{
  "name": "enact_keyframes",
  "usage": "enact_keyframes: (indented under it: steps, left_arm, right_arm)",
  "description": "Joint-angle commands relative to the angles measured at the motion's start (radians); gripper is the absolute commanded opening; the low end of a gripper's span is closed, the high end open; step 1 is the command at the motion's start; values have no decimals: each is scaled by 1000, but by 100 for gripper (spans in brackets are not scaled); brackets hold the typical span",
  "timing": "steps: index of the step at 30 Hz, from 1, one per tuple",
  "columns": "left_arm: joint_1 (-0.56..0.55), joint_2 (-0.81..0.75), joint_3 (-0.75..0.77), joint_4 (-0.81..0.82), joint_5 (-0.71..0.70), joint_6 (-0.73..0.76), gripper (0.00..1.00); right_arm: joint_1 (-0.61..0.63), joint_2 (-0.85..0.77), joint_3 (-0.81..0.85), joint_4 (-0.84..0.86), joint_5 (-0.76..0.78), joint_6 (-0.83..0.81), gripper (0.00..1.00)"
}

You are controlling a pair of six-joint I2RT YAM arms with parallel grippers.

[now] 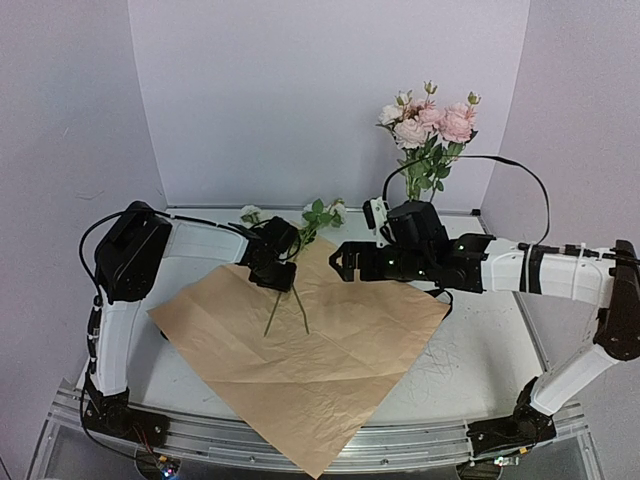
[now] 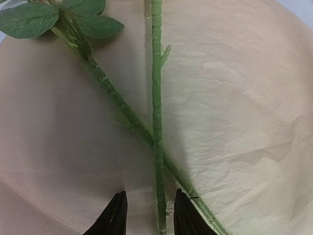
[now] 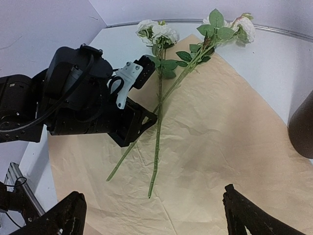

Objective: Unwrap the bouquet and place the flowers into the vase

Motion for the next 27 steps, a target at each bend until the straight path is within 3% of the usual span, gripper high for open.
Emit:
enact_keyframes:
  steps: [1, 6, 11, 17, 27]
  left_arm:
    - [1, 11, 40, -39, -46, 9, 34]
    - [1, 38, 63, -75, -72, 12, 26]
    - [-1, 5, 64, -85, -104, 10, 0]
    - [-12, -153, 28, -79, -177, 10, 0]
    - [-12, -385, -57, -29, -95, 6, 0]
  right_arm:
    - [4, 5, -3, 17, 26, 6, 98]
    - [4, 6, -7, 18, 24, 14, 98]
    - [4, 1, -16, 18, 35, 22, 98]
    - [4, -9, -16, 20, 31, 33, 98]
    - [4, -13, 29, 31, 1, 49, 98]
